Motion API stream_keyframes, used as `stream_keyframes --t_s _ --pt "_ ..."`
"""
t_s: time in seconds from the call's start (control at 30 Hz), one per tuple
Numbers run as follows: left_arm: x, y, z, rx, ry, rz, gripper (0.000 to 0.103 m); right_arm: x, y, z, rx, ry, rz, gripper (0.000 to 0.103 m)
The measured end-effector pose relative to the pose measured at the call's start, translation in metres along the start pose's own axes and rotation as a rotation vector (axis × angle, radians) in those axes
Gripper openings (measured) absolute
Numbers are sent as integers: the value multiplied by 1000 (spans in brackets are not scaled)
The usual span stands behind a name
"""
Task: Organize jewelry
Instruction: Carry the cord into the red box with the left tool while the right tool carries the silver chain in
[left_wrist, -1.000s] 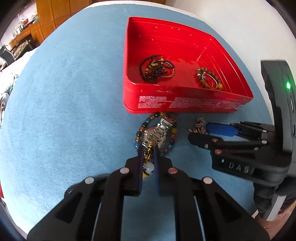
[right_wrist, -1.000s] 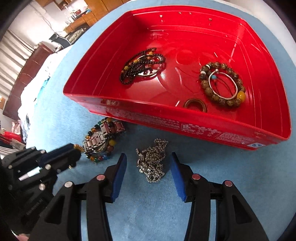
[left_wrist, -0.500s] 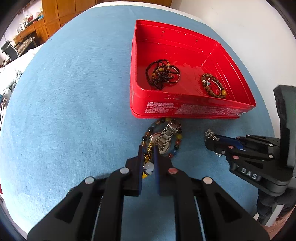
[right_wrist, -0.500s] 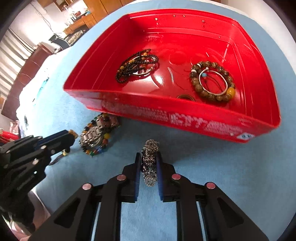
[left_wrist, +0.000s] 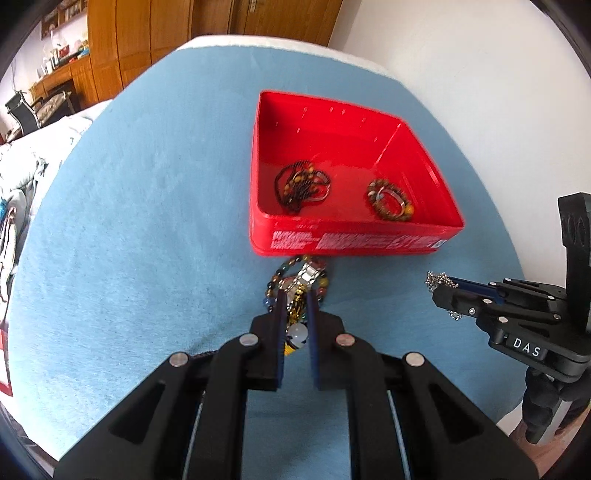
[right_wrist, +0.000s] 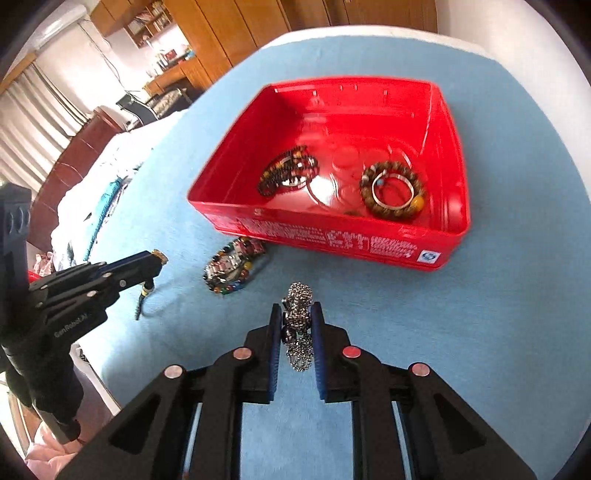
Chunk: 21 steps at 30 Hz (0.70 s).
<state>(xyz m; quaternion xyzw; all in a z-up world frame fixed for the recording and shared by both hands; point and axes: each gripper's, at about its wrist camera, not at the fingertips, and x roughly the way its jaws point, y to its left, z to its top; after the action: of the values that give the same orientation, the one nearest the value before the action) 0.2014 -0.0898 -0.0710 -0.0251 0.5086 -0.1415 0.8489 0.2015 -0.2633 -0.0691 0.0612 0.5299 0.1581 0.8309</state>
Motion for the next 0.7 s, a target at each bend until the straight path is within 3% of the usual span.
stream_keyframes --t_s 0.3,0.7 --pt "-46 -9 16 1 -112 -40 8 -32 7 13 -14 -63 -21 15" --pt "-64 -40 83 39 -232 -100 9 -46 -6 65 20 -128 -50 15"
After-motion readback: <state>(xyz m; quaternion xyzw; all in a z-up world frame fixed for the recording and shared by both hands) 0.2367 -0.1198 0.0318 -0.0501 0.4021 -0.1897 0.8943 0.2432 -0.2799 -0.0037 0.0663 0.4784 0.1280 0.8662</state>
